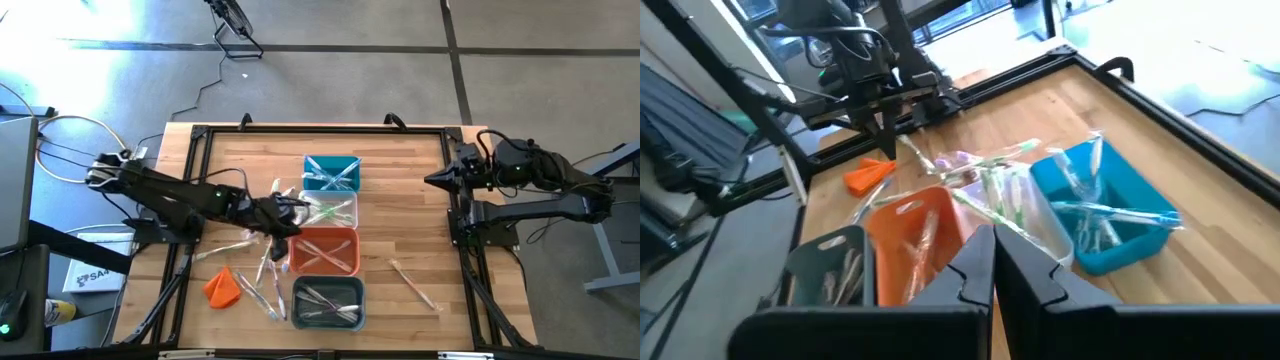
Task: Pick & Place Toothbrushes
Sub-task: Put the orange toothbrush into the orange bin
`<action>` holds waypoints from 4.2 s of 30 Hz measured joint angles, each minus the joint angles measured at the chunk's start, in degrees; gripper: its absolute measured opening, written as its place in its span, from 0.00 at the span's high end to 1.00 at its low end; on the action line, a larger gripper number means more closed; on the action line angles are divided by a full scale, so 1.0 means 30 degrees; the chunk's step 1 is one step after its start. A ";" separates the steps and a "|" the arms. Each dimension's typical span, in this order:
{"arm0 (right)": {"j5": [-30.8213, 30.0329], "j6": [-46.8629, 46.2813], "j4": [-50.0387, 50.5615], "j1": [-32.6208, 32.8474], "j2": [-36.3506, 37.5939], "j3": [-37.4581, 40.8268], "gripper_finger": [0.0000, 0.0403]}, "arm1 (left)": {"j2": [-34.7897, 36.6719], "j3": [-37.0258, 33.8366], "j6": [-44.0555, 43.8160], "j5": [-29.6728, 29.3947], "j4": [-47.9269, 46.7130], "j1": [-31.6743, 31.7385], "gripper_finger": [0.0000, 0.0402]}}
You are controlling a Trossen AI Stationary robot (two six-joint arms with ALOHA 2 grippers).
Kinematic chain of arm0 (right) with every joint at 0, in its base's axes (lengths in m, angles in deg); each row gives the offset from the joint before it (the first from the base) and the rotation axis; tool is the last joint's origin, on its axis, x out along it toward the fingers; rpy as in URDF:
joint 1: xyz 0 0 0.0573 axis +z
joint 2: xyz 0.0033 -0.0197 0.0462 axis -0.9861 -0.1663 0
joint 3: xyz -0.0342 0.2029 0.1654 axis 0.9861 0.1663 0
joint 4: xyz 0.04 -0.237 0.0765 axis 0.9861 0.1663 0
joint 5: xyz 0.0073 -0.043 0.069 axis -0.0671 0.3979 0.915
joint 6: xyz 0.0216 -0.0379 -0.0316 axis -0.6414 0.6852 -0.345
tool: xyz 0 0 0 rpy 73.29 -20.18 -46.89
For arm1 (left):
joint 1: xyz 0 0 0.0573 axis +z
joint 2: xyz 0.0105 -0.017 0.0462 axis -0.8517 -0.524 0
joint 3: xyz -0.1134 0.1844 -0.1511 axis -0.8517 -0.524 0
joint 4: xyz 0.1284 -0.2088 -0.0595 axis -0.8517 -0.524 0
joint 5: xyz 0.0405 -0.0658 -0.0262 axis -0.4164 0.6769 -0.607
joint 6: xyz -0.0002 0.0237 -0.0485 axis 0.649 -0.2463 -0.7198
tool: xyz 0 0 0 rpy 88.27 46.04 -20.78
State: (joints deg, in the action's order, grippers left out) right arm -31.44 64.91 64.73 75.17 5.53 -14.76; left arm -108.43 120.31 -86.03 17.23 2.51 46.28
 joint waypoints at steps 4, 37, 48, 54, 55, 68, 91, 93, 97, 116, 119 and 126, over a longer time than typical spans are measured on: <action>-0.0760 -0.0073 -0.0007 0.0000 0.0000 0.0000 0.99 | 0.2125 -0.2067 0.0268 0.0728 0.0556 0.0639 1.00; -0.2273 -0.3209 -0.0758 0.0007 -0.4016 0.0000 0.99 | 1.6297 -0.7981 0.2081 0.1518 -0.0942 0.1671 1.00; -0.3288 -0.3901 -0.0729 0.1357 -0.6483 0.0000 0.99 | 1.6290 -0.7981 0.1834 0.1248 -0.0943 0.1671 1.00; -0.5049 -0.6132 0.1921 0.3066 -0.8501 -0.0779 0.99 | 1.6290 -0.7981 0.1704 0.1226 -0.0945 0.1671 1.00; -0.5209 -0.6982 0.3104 0.3379 -0.8792 -0.1048 0.99 | 1.6290 -0.7981 0.1703 0.1219 -0.0949 0.1671 1.00; -0.2227 -1.6957 0.9402 0.7465 -1.0898 -0.1668 0.99 | 1.6290 -0.7974 0.1741 0.0572 -0.0949 0.1671 1.00; 0.0961 -1.7456 0.9245 1.0462 -1.5190 -0.1188 0.73 | 1.6276 -0.7959 0.1761 0.0374 -0.1000 0.1671 1.00; 0.1198 -1.7633 0.9097 1.0673 -1.5756 -0.1180 0.66 | 1.6276 -0.7959 0.1761 0.0381 -0.1000 0.1671 1.00; 0.1006 -1.7990 0.7325 1.1454 -1.6772 -0.1173 0.59 | 1.6276 -0.7959 0.1761 0.0381 -0.1000 0.1671 1.00; 0.0708 -2.4101 0.2733 1.6619 -1.7660 0.1154 0.60 | 1.5918 -0.7959 0.1783 0.0272 -0.1080 0.1671 1.00; 0.0702 -2.5077 0.1221 1.6942 -1.7660 0.1957 0.58 | 1.5802 -0.7959 0.1790 0.0252 -0.1083 0.1671 1.00; 0.0634 -2.6549 0.0576 1.7136 -1.7660 0.3030 0.54 | 1.5795 -0.7959 0.1794 0.0221 -0.1081 0.1671 1.00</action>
State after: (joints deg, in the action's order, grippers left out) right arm -29.54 -14.73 66.46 126.58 -47.45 -5.67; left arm -61.05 96.43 -80.65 17.89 -0.74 51.29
